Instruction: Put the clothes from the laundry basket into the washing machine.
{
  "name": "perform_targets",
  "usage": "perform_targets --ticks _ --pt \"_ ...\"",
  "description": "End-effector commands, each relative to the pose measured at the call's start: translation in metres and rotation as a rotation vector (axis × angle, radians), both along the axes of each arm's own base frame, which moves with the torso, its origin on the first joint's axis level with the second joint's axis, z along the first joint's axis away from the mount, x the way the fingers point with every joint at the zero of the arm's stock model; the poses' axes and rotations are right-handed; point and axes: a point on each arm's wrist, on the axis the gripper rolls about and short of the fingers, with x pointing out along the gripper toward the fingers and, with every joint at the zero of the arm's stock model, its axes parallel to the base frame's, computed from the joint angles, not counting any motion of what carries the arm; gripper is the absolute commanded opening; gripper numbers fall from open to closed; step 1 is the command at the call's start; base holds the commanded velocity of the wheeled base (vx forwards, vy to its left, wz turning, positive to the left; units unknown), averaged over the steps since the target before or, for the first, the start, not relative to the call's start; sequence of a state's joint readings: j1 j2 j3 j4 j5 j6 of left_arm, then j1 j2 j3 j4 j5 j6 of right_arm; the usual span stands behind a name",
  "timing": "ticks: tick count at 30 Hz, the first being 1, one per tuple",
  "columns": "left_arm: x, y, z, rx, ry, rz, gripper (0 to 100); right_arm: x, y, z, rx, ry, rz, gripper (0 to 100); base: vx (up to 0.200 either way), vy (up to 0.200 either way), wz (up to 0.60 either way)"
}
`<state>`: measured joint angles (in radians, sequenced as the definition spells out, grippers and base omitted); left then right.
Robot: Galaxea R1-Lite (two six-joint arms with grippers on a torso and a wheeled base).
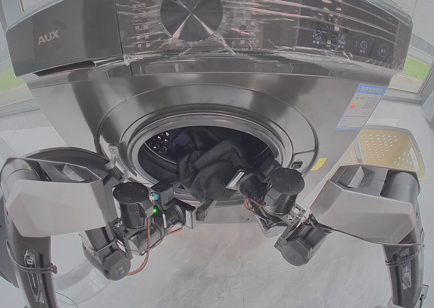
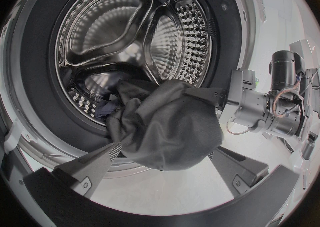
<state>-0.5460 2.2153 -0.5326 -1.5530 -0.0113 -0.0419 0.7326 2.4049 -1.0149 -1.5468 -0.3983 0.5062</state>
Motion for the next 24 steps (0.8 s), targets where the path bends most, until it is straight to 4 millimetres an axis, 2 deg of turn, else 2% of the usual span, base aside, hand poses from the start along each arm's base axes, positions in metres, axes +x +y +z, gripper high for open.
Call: perform_targets --ticks 1,2,3,11,12,17,18,19,21,24 --pt "-0.004 -0.004 -0.001 0.004 0.004 -0.043 100 0.0 -0.001 0.003 0.005 -0.005 -0.003 0 0.0 0.0 0.0" --pt "-0.004 -0.005 -0.001 0.004 0.002 -0.052 100 0.0 0.0 0.003 0.006 -0.006 -0.003 0 0.0 0.0 0.0" --pt "-0.004 -0.007 0.0 0.001 -0.004 -0.059 100 0.0 0.0 0.003 0.006 -0.006 -0.003 100 0.0 0.0 0.0" --pt "0.004 -0.016 0.003 -0.022 -0.035 -0.126 100 0.0 0.002 0.0 0.003 -0.003 0.003 100 0.0 0.0 0.0" --pt "0.016 -0.023 -0.001 -0.032 -0.054 -0.121 100 -0.001 0.004 0.001 0.004 -0.005 0.011 100 0.0 0.0 0.0" --pt "0.043 -0.032 -0.015 -0.05 -0.079 -0.101 100 -0.005 0.006 0.001 0.003 -0.003 0.02 100 0.0 0.0 0.0" --pt "0.043 -0.032 -0.015 -0.05 -0.079 -0.101 100 -0.005 0.006 0.001 0.003 -0.003 0.02 100 0.0 0.0 0.0" --pt "0.052 -0.036 -0.02 -0.055 -0.09 -0.092 100 -0.007 0.004 0.0 -0.003 0.005 0.019 100 0.0 0.0 0.0" --pt "0.057 -0.038 -0.022 -0.058 -0.096 -0.087 100 -0.011 0.001 0.002 -0.005 0.014 0.019 100 0.0 0.0 0.0" --pt "0.063 -0.041 -0.026 -0.061 -0.102 -0.084 100 -0.032 -0.002 0.013 -0.01 0.031 0.061 100 0.0 0.0 0.0"
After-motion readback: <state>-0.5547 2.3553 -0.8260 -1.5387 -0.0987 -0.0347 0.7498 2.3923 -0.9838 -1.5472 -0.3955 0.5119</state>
